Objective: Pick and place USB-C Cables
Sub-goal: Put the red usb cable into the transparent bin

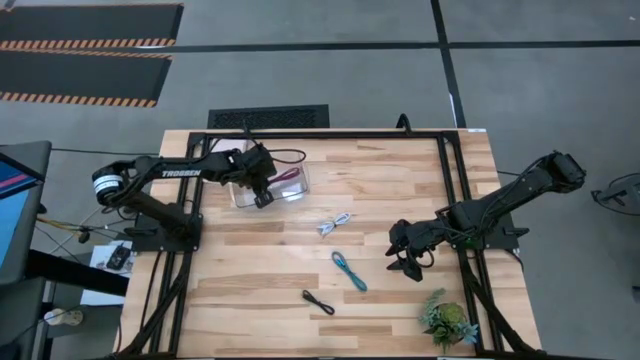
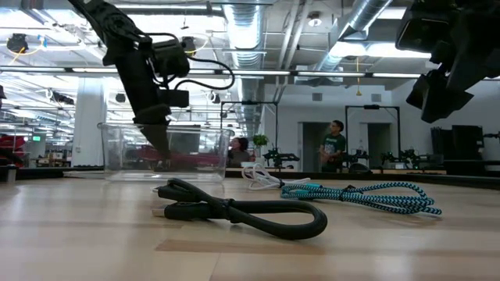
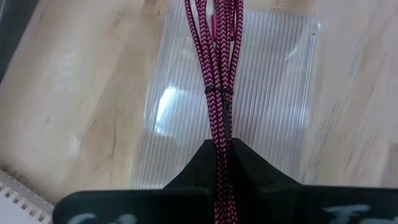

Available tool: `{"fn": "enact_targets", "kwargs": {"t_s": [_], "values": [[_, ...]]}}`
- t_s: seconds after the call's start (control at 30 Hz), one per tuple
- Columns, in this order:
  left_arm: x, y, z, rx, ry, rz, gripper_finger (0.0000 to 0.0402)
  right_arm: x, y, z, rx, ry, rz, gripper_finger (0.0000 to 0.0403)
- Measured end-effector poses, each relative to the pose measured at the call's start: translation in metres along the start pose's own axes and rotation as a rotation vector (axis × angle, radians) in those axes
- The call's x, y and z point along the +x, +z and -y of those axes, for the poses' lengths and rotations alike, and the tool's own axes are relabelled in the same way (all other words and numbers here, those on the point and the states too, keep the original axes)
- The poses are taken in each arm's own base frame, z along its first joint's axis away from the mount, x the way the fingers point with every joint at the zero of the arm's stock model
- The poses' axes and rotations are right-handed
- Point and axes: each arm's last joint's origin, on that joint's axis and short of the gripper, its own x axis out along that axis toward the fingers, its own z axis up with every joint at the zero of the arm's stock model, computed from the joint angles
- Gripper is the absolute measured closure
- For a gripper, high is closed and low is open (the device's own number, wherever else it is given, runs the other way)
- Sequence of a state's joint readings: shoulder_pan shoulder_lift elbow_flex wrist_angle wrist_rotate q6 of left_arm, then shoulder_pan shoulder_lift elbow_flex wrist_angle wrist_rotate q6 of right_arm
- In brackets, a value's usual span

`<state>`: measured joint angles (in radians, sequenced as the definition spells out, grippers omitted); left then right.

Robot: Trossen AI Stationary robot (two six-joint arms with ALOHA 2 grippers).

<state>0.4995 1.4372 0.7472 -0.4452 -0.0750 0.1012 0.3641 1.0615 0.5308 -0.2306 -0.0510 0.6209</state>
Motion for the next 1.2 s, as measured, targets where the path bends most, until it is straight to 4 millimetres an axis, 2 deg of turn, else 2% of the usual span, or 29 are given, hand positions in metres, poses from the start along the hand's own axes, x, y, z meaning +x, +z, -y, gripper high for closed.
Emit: {"fn": "enact_targets", "kwargs": {"t_s": [0.33,0.53,0.87,1.0,1.2], "values": [[-0.001,-0.004,0.0,0.001,-0.007,-0.037,0.0366,0.0,0.0,0.0,0.0,0.0,0.0,0.0159],[-0.002,-0.012,0.0,0.004,-0.006,-0.116,0.0395,0.0,0.0,0.0,0.0,0.0,0.0,0.0159],[-0.002,-0.012,0.0,-0.008,-0.003,-0.12,0.0394,0.0,0.0,0.0,0.0,0.0,0.0,0.0159],[-0.002,-0.012,0.0,-0.012,-0.002,-0.12,0.0371,0.0,0.0,0.0,0.0,0.0,0.0,0.0159],[-0.002,-0.012,0.0,-0.025,-0.001,-0.118,0.0312,0.0,0.0,0.0,0.0,0.001,0.0,0.0159]]}}
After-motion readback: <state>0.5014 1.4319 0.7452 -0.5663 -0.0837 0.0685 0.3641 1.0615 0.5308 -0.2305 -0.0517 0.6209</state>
